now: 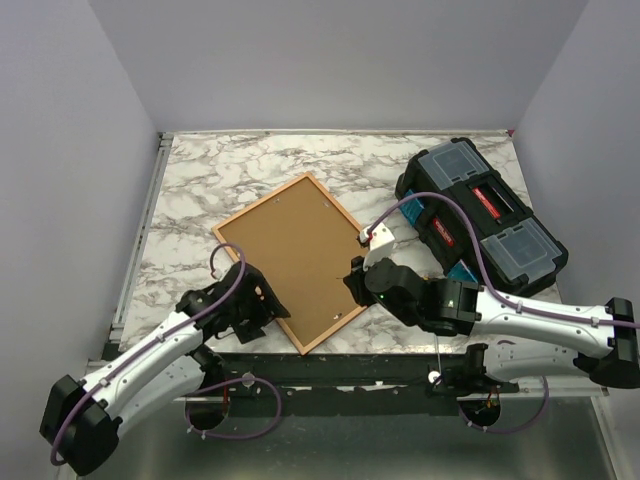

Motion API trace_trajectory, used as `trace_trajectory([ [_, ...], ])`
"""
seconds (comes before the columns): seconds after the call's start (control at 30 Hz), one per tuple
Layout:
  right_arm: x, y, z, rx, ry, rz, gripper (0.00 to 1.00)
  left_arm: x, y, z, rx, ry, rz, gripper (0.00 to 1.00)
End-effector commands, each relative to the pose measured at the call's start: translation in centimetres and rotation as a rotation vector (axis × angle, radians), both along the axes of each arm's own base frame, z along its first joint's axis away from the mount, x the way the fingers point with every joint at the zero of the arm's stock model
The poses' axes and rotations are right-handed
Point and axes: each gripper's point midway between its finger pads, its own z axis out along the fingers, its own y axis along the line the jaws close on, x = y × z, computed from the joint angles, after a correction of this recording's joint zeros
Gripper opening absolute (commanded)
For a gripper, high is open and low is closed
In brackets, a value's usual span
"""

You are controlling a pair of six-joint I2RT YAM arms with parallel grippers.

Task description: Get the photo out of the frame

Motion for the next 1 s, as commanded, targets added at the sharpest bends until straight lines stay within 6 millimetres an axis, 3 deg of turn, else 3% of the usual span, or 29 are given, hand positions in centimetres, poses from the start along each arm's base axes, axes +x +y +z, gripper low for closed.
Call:
trace_trajectory([
  [0.0, 0.6, 0.3, 0.7, 0.006, -0.022, -0.014, 0.01, -0.6, -0.5, -1.7, 0.007, 0.111, 0.125, 0.73],
  [0.27, 0.5, 0.4, 0.2, 0.007, -0.01, -0.014, 0.01, 0.0, -2.3, -2.9, 0.077, 0.143, 0.05, 0.6],
  [0.33, 0.4, 0.3, 0.1, 0.007, -0.008, -0.016, 0.01, 0.2, -1.6, -3.4, 0.143, 0.144, 0.058, 0.56],
  [0.43, 0.4, 0.1, -0.1, 0.006, -0.008, -0.019, 0.01, 0.1, -0.4, -3.9, 0.222, 0.153, 0.066, 0.39],
  [0.6, 0.5, 0.0, 0.0, 0.002, -0.011, -0.02, 0.01, 1.1, 1.7, -3.7, 0.365, 0.114, 0.001, 0.22],
  [0.73, 0.6, -0.2, 0.0, -0.002, -0.017, -0.026, 0.01, 2.3, 2.3, -4.0, 0.337, 0.061, -0.086, 0.04],
  [0.83, 0.6, -0.4, 0.1, -0.003, -0.021, -0.026, 0.01, 2.9, 2.1, -3.6, 0.307, 0.019, -0.155, 0.01],
  [0.97, 0.6, -0.5, 0.1, -0.001, -0.022, -0.03, 0.01, 3.0, 3.9, -3.1, 0.416, 0.019, -0.217, 0.0],
])
